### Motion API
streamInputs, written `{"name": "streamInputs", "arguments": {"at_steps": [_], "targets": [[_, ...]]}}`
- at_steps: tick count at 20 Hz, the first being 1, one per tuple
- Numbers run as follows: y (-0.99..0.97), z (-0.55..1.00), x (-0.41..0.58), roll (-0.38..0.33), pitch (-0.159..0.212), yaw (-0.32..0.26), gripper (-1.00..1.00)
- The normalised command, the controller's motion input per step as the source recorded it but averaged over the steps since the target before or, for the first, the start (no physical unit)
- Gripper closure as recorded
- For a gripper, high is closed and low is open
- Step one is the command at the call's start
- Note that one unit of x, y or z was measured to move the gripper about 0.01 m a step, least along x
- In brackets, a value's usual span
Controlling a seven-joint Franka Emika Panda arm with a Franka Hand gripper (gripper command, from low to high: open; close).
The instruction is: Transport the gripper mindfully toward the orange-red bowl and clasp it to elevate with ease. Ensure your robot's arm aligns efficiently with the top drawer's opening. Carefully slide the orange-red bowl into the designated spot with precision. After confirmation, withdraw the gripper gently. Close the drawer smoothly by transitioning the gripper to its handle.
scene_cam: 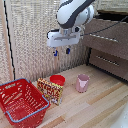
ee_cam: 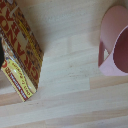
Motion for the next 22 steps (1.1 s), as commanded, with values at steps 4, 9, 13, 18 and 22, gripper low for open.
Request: {"name": "streamInputs", "arguments": {"at_steps": [4,9,13,18,22], "targets": [[-0.54,-0.06,0.037,0.051,0.024,-0.133,-1.00],[-0.62,-0.11,0.000,0.028,0.036,-0.129,-1.00],[-0.42,-0.26,0.015,0.001,0.032,-0.096,-1.00],[-0.15,-0.43,0.248,-0.003,0.002,-0.035,-1.00],[-0.07,-0.46,0.387,-0.014,0.000,-0.015,-1.00]]}}
